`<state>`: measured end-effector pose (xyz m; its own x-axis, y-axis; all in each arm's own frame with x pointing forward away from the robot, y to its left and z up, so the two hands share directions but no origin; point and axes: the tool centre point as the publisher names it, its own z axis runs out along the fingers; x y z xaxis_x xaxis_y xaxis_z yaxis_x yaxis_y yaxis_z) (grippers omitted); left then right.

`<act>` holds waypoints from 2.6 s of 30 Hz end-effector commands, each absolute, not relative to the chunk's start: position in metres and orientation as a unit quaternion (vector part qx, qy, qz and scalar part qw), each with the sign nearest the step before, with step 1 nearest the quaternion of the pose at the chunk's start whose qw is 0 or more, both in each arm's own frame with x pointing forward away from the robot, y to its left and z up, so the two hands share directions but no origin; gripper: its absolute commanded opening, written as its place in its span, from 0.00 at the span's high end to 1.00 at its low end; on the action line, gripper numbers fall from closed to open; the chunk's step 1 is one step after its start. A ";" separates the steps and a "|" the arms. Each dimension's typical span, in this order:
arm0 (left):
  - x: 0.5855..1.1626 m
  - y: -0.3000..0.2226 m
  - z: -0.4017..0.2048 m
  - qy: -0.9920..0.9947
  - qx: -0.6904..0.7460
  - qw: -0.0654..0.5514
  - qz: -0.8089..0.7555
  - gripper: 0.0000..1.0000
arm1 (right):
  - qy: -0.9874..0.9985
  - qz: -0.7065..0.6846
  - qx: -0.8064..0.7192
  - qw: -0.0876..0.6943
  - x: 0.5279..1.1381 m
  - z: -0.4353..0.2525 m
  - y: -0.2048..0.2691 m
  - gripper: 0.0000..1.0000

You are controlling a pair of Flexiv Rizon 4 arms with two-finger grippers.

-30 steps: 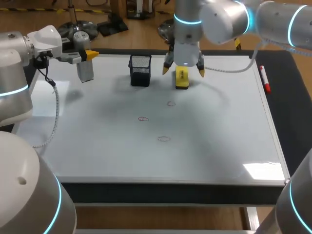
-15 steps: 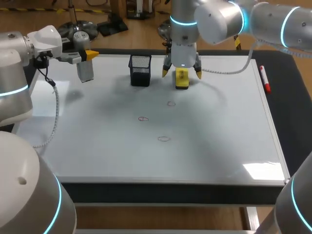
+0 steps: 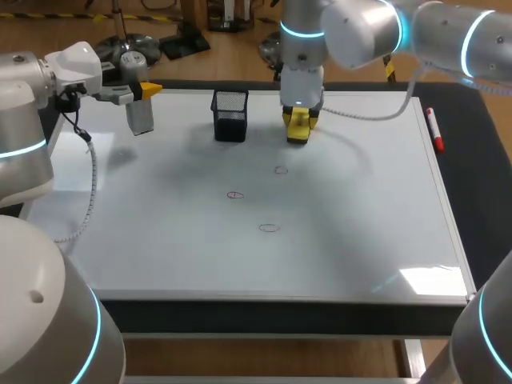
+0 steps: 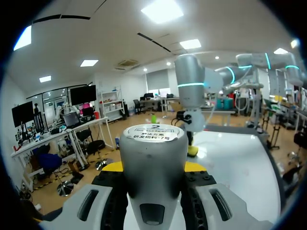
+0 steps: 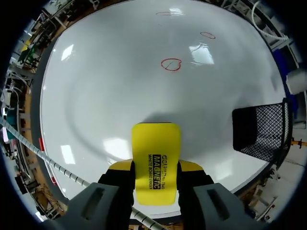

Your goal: Pick up the inspection probe, press it on each red-marked spot on the whiteboard one by one, put down the probe, pick up the eraser, and wipe off all the red marks.

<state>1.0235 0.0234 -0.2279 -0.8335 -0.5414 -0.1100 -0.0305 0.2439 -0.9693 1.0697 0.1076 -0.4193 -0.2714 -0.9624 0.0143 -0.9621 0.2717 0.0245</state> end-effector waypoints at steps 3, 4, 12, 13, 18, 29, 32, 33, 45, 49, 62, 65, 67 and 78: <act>1.023 0.023 -0.228 0.757 -0.188 0.220 -0.586 1.00 | -0.840 0.004 0.542 -0.002 1.057 -0.395 0.073 1.00; 1.023 0.023 -0.228 0.757 -0.188 0.220 -0.586 1.00 | -0.849 0.003 0.529 -0.004 1.056 -0.393 0.068 1.00; 1.023 0.023 -0.228 0.757 -0.188 0.220 -0.586 1.00 | -0.892 0.005 0.451 -0.005 1.037 -0.381 0.024 1.00; 1.023 0.023 -0.228 0.757 -0.188 0.220 -0.586 1.00 | -0.896 0.002 0.444 -0.005 1.034 -0.380 0.020 1.00; 1.023 0.023 -0.228 0.757 -0.188 0.220 -0.586 1.00 | -0.916 0.001 0.402 0.004 1.016 -0.379 -0.003 1.00; 1.023 0.023 -0.228 0.757 -0.188 0.220 -0.586 1.00 | -0.947 0.001 0.321 0.018 0.974 -0.381 -0.052 1.00; 1.023 0.023 -0.228 0.757 -0.188 0.220 -0.586 1.00 | -0.951 -0.002 0.308 0.019 0.964 -0.385 -0.061 1.00; 1.023 0.023 -0.228 0.757 -0.188 0.220 -0.586 1.00 | -0.953 -0.002 0.302 0.022 0.961 -0.386 -0.063 1.00; 1.023 0.023 -0.228 0.757 -0.188 0.220 -0.586 1.00 | -0.962 0.007 0.269 0.045 0.947 -0.393 -0.074 1.00; 1.023 0.023 -0.228 0.757 -0.188 0.220 -0.586 1.00 | -0.962 0.007 0.269 0.045 0.947 -0.393 -0.074 1.00; 1.023 0.023 -0.228 0.757 -0.188 0.220 -0.586 1.00 | -0.962 0.007 0.269 0.045 0.947 -0.393 -0.074 1.00; 1.022 0.020 -0.228 0.760 -0.186 0.222 -0.582 1.00 | -0.962 0.007 0.269 0.045 0.947 -0.393 -0.074 1.00; 1.017 0.016 -0.230 0.763 -0.185 0.222 -0.578 1.00 | -0.962 0.007 0.269 0.045 0.947 -0.393 -0.074 1.00; 0.964 -0.021 -0.245 0.755 -0.194 0.218 -0.588 1.00 | -0.962 0.007 0.269 0.045 0.947 -0.393 -0.074 1.00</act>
